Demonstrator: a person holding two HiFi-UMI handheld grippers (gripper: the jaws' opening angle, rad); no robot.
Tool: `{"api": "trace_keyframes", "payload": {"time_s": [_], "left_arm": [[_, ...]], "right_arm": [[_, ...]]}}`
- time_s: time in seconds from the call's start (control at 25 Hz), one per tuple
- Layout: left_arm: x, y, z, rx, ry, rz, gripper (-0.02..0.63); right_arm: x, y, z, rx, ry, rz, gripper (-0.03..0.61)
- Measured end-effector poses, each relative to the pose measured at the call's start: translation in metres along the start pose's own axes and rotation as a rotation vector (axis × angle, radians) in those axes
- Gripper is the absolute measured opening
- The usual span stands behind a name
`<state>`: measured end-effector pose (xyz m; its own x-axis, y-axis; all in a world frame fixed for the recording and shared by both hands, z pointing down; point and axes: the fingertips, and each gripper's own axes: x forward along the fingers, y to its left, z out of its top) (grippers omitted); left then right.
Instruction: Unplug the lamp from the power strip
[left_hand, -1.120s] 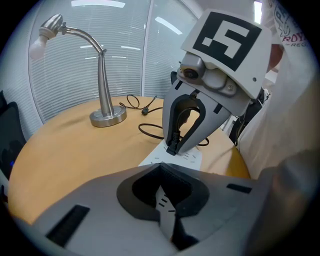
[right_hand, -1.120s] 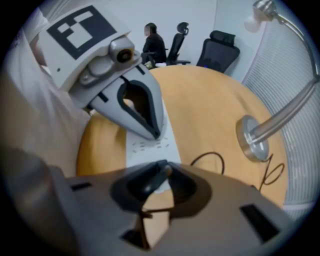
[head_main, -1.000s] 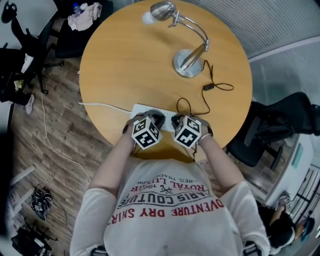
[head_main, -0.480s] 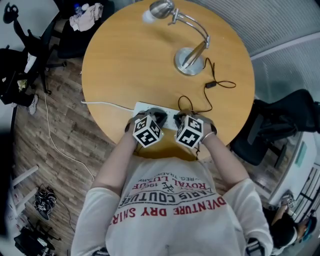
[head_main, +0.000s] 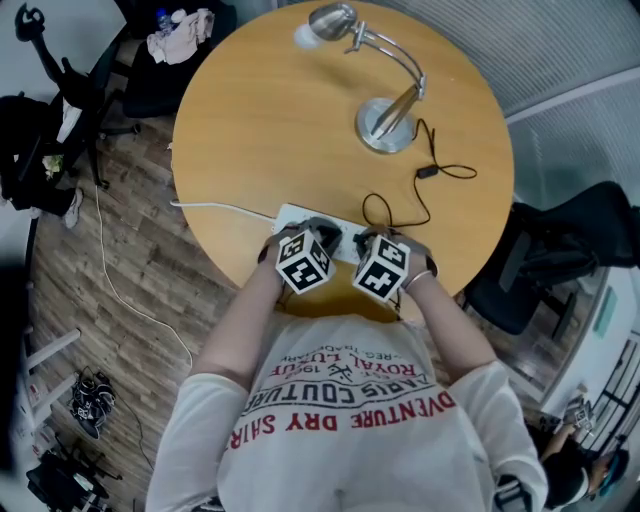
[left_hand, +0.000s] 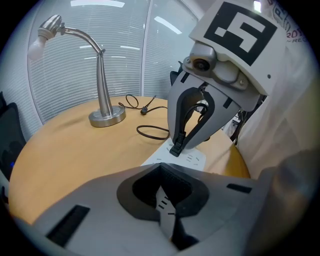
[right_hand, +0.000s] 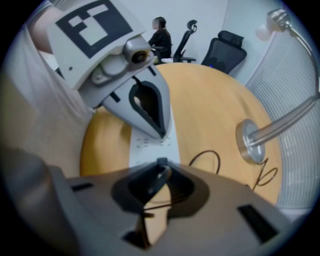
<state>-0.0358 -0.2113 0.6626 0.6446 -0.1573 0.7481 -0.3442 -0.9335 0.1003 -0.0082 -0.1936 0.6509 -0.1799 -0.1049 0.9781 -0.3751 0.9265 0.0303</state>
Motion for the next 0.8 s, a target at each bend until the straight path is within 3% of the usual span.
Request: {"api": "trace_keyframes", "payload": {"time_s": [0.44,0.6,0.8], "left_arm": [[-0.002,0.000,-0.002,0.029,-0.011,0.026,0.028],[-0.002,0.000,-0.003,0.033,-0.015,0.040,0.028],[-0.004,0.000,-0.004,0.048,-0.041,0.098,0.028]], "right_arm": [[-0.045,-0.003,-0.010,0.082,-0.039,0.032,0.070],[-0.057,-0.005,-0.001,0.151,-0.164,-0.006,0.071],[-0.081,-0.025,0.012,0.242,-0.381,-0.144,0.071]]}}
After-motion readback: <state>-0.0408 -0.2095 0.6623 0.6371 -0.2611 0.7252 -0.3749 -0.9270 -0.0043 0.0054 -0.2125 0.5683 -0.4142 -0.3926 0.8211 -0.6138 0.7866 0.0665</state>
